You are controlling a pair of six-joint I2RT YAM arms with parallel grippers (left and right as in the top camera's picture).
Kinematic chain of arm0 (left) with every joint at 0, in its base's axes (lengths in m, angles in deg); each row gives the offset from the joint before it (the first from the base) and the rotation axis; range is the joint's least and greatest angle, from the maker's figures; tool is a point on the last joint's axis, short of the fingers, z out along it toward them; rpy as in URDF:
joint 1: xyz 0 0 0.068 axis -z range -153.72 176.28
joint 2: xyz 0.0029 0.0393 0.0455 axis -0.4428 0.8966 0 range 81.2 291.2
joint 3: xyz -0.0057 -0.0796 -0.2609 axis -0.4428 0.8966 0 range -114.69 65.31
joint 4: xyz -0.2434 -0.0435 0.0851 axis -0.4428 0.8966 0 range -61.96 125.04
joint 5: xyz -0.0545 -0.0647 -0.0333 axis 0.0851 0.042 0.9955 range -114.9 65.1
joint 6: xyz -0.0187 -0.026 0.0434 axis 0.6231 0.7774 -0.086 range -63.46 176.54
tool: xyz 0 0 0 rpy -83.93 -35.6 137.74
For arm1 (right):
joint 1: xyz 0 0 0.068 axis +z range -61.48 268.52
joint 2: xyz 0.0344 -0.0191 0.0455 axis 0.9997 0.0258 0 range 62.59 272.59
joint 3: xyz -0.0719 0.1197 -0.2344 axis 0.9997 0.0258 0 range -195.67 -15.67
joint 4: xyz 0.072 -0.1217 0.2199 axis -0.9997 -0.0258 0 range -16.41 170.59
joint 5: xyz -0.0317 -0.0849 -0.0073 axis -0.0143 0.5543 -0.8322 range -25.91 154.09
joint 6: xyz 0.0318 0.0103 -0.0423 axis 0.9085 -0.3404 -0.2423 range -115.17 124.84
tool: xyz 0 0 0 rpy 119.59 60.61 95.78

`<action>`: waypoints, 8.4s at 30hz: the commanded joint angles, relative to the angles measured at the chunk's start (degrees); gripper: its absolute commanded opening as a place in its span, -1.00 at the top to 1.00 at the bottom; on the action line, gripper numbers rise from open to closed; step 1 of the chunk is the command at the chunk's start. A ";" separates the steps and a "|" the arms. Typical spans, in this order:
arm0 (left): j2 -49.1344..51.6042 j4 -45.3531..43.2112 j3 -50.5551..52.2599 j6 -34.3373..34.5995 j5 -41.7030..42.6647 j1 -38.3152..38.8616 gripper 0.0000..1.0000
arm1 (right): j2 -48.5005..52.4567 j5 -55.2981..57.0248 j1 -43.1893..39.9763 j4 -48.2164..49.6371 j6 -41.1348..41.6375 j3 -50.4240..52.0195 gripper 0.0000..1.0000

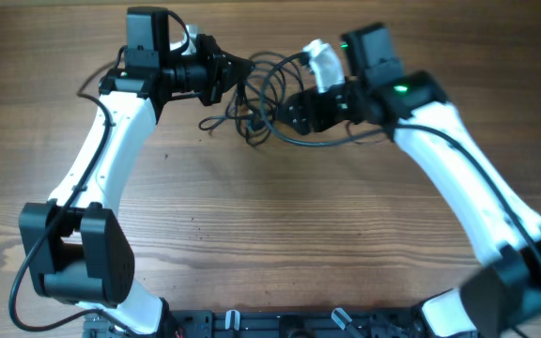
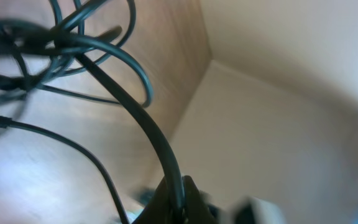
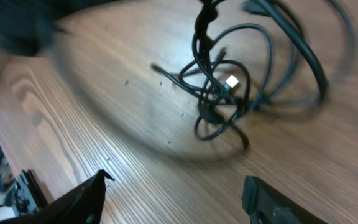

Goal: Untangle cables

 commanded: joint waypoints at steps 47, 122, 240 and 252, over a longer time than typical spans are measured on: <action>14.75 8.59 0.13 -31.04 -49.42 20.55 0.92 | -3.87 0.42 -4.44 2.89 8.11 -0.26 -0.54; 25.03 -2.01 -2.40 -78.64 -36.57 10.19 0.45 | -3.87 1.92 -4.44 0.11 8.11 -0.26 -0.54; 11.15 6.56 -2.45 -47.32 -41.83 9.55 0.02 | -4.63 0.42 -5.70 -5.81 11.13 -3.65 -0.39; 16.24 7.54 -2.45 -61.05 -35.63 9.57 0.20 | -4.63 1.49 -5.70 -5.86 11.15 -3.65 -0.40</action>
